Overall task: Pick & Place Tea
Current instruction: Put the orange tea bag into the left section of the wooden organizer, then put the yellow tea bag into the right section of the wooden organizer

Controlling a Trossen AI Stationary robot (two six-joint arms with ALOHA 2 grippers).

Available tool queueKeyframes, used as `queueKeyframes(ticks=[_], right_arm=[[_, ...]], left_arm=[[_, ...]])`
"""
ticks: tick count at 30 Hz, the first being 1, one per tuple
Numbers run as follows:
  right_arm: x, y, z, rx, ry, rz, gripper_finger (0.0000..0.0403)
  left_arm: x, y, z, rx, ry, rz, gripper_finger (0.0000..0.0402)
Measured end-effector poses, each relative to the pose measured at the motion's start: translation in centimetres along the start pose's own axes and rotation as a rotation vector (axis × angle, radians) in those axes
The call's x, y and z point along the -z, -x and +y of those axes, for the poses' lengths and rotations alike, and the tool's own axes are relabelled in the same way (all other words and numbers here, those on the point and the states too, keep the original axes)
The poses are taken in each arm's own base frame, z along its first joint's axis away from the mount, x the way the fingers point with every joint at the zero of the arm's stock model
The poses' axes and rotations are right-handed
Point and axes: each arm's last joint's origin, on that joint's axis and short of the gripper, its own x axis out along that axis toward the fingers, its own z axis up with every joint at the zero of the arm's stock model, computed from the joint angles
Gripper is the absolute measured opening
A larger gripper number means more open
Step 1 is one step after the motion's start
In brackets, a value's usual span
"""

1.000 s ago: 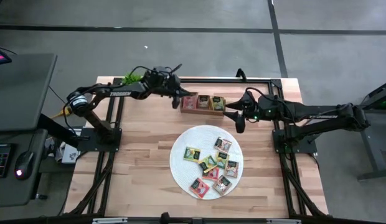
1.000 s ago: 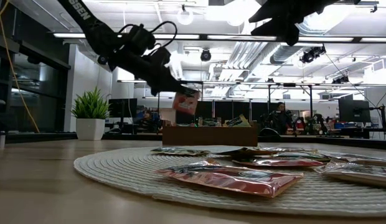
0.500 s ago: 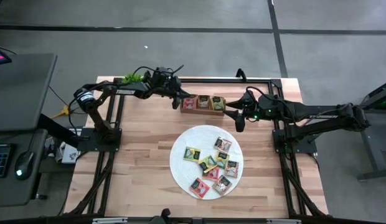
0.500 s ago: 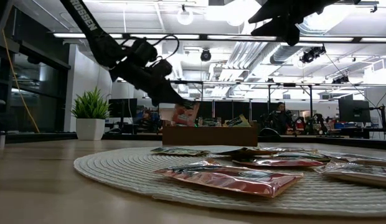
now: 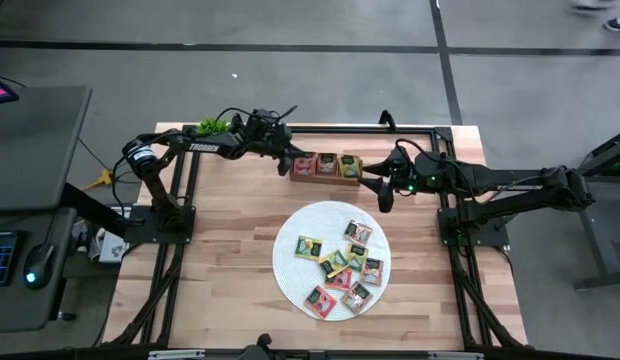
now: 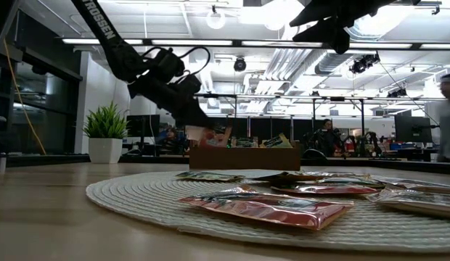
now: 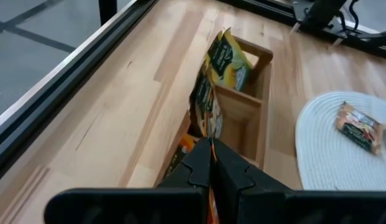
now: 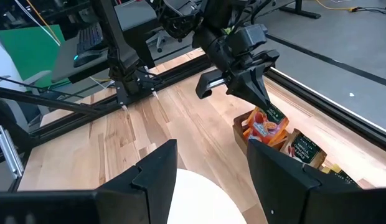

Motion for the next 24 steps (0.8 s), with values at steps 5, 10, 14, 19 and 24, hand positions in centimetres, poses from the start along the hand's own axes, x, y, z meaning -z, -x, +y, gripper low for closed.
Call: queueKeyframes(ticks=[5,10,14,19,24], right_arm=[[0.0,0.0,0.0,0.000,0.001,0.000,0.0190],[0.0,0.0,0.0,-0.006,-0.005,0.007,0.0190],[0.2,0.0,0.0,-0.010,-0.012,0.026,0.0190],[0.6,0.0,-0.1,-0.018,-0.026,0.075,0.0190],[1.0,0.0,0.0,-0.041,-0.026,0.113,0.0190]], left_arm=[[0.2,0.0,0.0,-0.004,0.010,0.020,0.0023],[0.2,0.0,0.1,-0.035,0.008,0.019,0.0076],[0.2,0.1,0.3,-0.065,0.008,0.016,0.0127],[-0.3,0.6,0.9,0.000,0.018,-0.014,0.0162],[-1.5,1.0,-0.1,0.090,0.027,-0.041,0.0165]])
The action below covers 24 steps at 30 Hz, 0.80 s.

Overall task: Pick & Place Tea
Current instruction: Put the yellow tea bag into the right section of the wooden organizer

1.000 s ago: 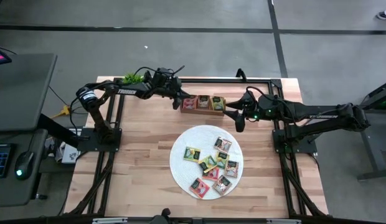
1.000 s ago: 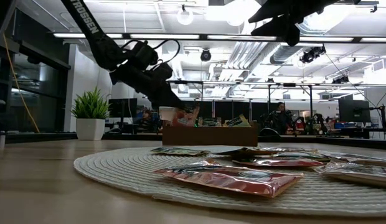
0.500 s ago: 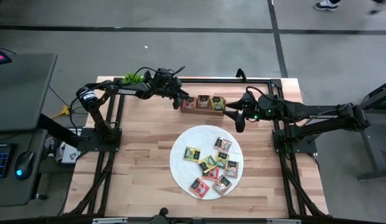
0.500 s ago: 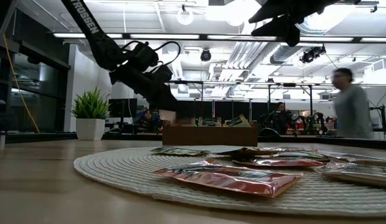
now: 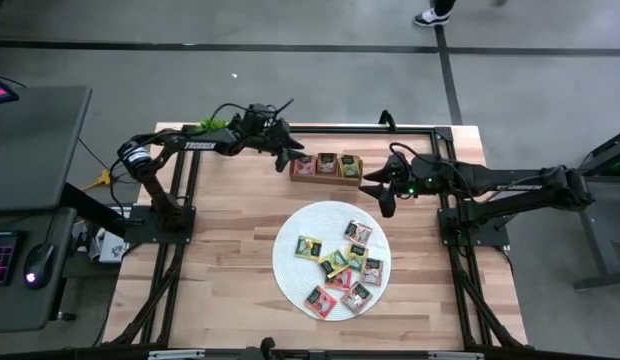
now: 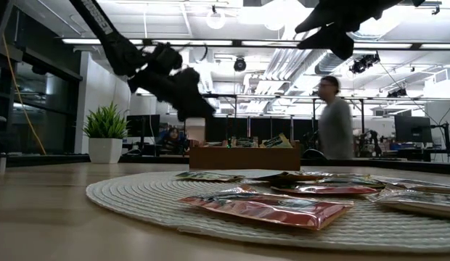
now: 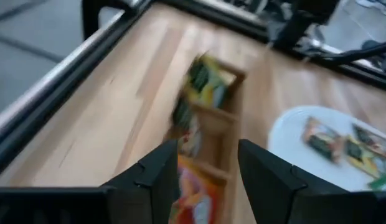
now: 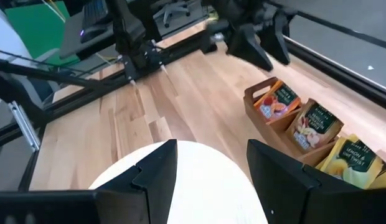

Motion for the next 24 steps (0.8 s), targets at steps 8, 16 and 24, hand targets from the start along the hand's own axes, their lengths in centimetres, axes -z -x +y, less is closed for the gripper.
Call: queueKeyframes(ticks=[8,16,24], right_arm=[[1.2,-1.2,1.2,-0.022,0.032,0.069,0.0190],[3.3,-3.6,2.8,-0.038,0.052,0.176,0.0190],[4.9,-6.0,4.6,-0.096,0.077,0.191,0.0190]], left_arm=[[-2.2,0.9,-3.7,0.033,-0.090,-0.032,0.0165],[-1.3,1.9,-9.0,0.011,-0.147,0.181,0.0166],[1.4,0.7,-16.3,0.081,-0.278,0.397,0.0166]])
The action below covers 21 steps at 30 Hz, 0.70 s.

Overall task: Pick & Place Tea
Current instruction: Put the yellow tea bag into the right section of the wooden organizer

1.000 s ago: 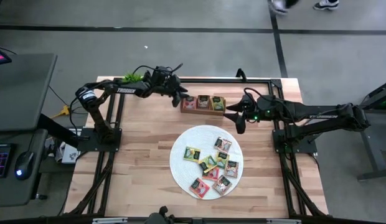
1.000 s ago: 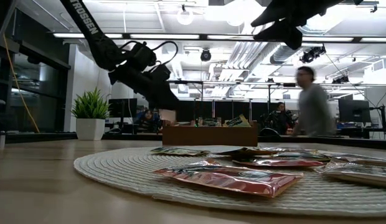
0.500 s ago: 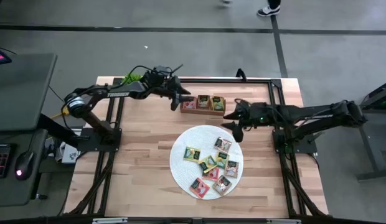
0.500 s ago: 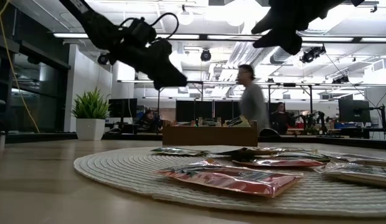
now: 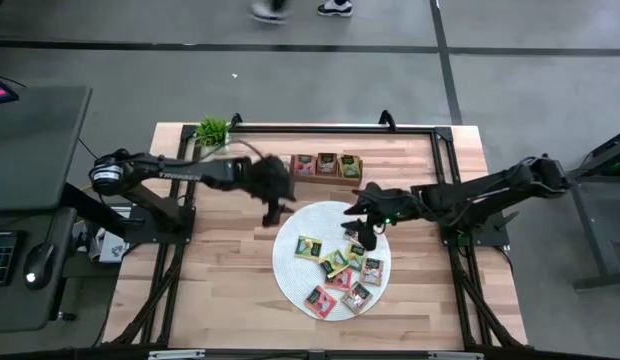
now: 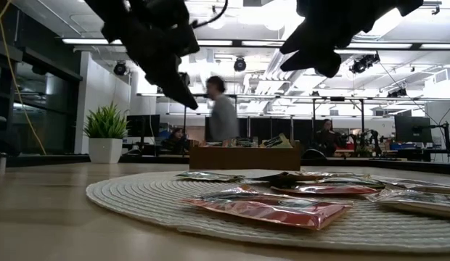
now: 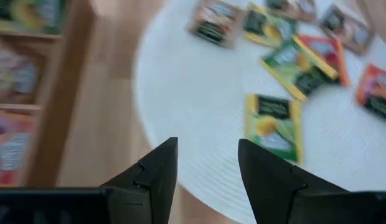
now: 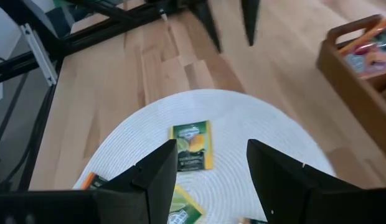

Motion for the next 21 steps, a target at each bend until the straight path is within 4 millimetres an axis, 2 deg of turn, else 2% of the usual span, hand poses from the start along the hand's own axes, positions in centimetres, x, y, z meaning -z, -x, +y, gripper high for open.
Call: queueKeyframes(ticks=[6,11,17,21], right_arm=[[0.8,-1.6,0.7,-0.016,-0.038,0.020,0.0190],[1.9,-3.0,1.4,-0.017,-0.041,0.052,0.0190],[3.2,-4.4,2.0,-0.021,-0.071,0.090,0.0190],[3.7,-4.7,2.2,-0.018,-0.086,0.112,0.0190]], left_arm=[[-0.1,-1.3,-5.4,-0.008,-0.124,0.055,0.0166],[0.1,-1.7,-8.4,-0.013,-0.190,0.063,0.0152],[0.8,-3.8,-10.3,-0.002,-0.217,0.095,0.0072],[1.4,-5.5,-10.5,0.017,-0.213,0.126,0.0009]])
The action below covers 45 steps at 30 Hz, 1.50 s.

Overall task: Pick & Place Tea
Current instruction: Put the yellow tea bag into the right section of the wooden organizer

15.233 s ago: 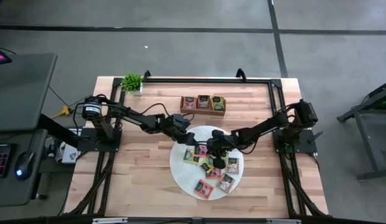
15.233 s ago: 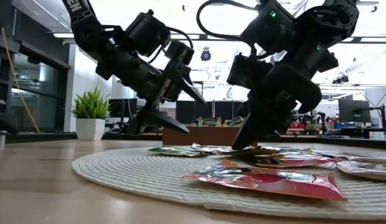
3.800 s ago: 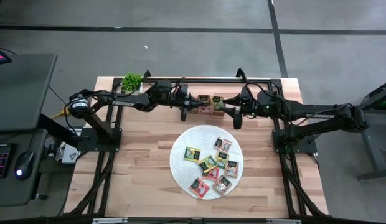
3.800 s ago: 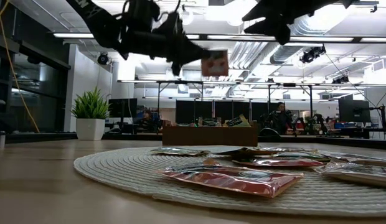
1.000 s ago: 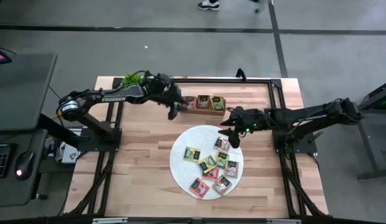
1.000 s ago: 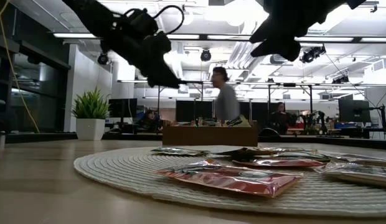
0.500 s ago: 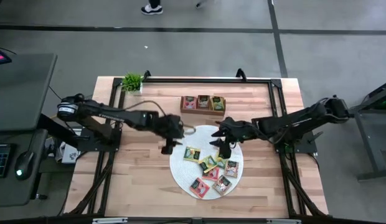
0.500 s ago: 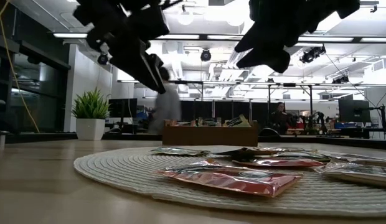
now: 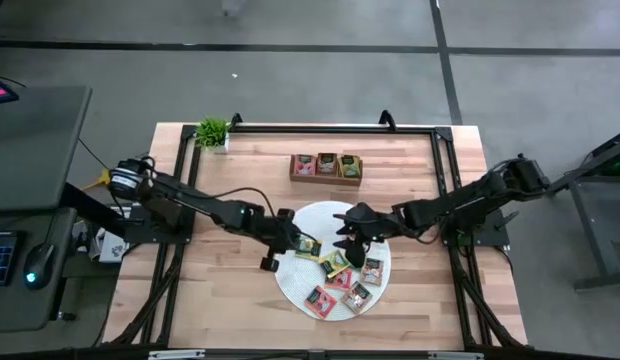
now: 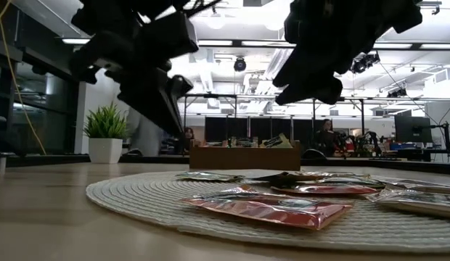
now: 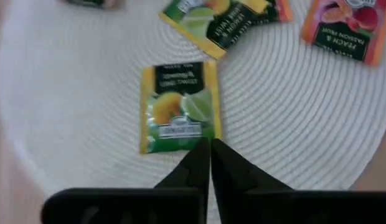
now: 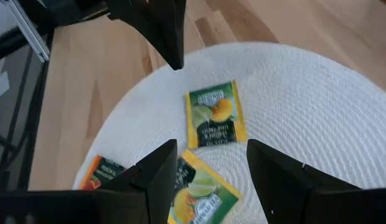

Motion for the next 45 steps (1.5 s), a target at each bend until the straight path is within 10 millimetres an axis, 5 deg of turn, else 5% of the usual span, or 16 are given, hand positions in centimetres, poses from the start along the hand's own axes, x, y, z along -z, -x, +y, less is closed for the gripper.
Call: queueKeyframes(ticks=[10,22,45], right_arm=[[0.1,0.1,0.3,0.004,-0.017,-0.009,0.0190],[0.1,0.2,0.3,0.001,-0.020,-0.008,0.0190],[0.3,0.2,0.1,0.026,-0.042,0.009,0.0190]], left_arm=[[0.6,-2.1,-0.1,0.017,0.022,0.029,0.0056],[0.6,-2.5,0.0,-0.013,0.009,0.030,0.0163],[1.5,-5.3,2.0,0.001,0.031,0.033,0.0168]])
